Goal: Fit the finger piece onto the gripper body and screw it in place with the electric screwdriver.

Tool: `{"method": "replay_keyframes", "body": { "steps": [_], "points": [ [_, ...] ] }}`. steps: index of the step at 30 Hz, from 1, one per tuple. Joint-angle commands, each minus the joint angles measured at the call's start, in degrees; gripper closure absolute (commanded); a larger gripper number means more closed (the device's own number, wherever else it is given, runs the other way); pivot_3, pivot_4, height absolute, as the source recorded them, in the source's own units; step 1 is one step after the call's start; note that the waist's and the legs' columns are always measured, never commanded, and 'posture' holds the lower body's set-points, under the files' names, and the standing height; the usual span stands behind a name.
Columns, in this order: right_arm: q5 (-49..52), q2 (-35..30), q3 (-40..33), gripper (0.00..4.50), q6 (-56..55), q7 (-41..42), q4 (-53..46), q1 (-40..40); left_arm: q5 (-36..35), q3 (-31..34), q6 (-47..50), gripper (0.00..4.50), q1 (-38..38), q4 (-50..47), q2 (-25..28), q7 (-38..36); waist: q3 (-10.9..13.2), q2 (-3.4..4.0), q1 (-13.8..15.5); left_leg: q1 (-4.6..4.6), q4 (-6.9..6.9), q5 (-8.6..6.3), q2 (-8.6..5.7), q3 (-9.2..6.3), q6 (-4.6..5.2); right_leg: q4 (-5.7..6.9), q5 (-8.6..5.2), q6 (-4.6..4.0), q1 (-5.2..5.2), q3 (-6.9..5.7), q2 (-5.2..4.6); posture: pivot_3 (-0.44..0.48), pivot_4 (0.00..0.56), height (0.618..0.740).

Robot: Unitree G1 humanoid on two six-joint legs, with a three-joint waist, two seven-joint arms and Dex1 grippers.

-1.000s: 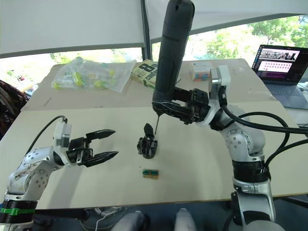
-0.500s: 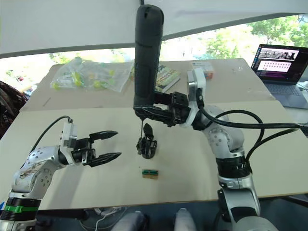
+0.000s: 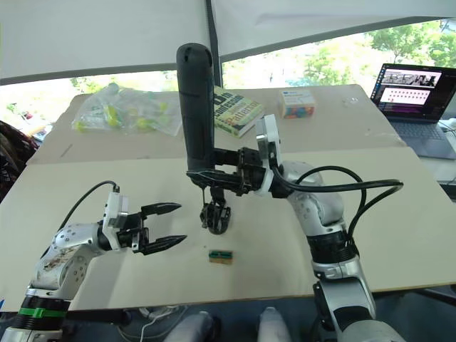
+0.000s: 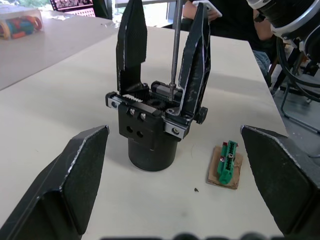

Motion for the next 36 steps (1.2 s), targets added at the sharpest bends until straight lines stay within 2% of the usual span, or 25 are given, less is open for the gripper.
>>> {"method": "replay_keyframes", "body": {
  "steps": [1, 36],
  "points": [
    [0.79, 0.57, -0.85, 2.59, -1.40, 0.50, -1.49, -1.26, 0.45, -0.03, -1.44, 0.00, 0.24, -0.12, -0.24, -0.12, 0.00, 0.00, 0.00, 0.00, 0.00, 0.00, 0.02, 0.00, -0.01, 0.00, 0.01, -0.01, 0.00, 0.00, 0.02, 0.000, 0.150, 0.740],
    [-0.78, 0.92, -1.83, 2.59, -1.81, 1.16, 1.29, -2.09, 1.19, -0.70, -1.86, 0.00, 0.45, 0.06, -1.07, 0.41, 0.00, 0.00, -0.04, 0.01, 0.00, 0.00, 0.08, 0.05, -0.05, 0.01, 0.04, -0.07, -0.03, 0.01, 0.07, 0.000, 0.150, 0.740]
  ]
}}
